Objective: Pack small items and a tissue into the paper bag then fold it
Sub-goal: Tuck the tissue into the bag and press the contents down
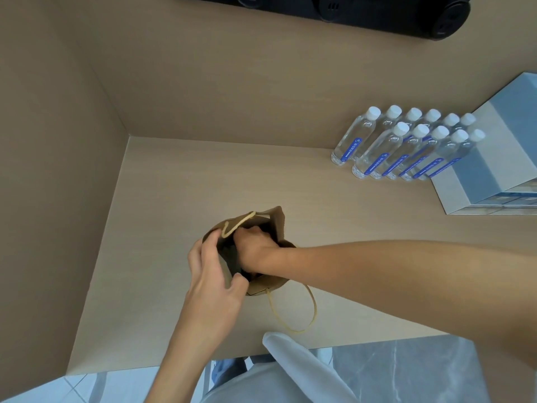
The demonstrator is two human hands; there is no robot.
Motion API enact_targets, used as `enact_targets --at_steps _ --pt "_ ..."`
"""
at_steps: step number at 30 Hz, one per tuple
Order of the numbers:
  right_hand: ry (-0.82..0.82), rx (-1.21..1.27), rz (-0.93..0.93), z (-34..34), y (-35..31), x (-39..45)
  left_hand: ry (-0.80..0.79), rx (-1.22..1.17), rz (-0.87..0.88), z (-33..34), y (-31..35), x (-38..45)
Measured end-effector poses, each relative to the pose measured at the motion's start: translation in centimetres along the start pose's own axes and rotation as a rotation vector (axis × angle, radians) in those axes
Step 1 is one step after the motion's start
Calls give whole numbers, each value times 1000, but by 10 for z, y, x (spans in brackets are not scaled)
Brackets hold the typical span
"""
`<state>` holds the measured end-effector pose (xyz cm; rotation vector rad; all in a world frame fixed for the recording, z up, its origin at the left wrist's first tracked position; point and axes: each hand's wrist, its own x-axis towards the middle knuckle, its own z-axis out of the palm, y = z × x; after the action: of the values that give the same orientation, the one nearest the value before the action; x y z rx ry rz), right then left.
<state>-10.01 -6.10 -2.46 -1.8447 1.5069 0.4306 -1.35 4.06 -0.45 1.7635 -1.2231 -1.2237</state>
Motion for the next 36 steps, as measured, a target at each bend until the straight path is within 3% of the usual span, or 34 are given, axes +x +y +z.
enact_targets --at_steps 4,10,16,21,32,36 --pt "-154 -109 -124 4 -12 -2 -2 -4 12 1 0 -1" --pt "-238 -308 -247 -5 -19 -11 6 -3 11 -1 -2 -2" --pt "-206 -446 -246 -46 -32 -37 17 34 -17 -6 -5 -1" --pt "-49 -485 -211 -75 -35 -51 28 28 -8 -6 -5 2" --pt "-119 -431 -104 -17 -21 -13 15 75 -13 -2 -3 0" --pt "-66 -649 -90 -6 -17 -1 9 87 -32 2 -5 -1"
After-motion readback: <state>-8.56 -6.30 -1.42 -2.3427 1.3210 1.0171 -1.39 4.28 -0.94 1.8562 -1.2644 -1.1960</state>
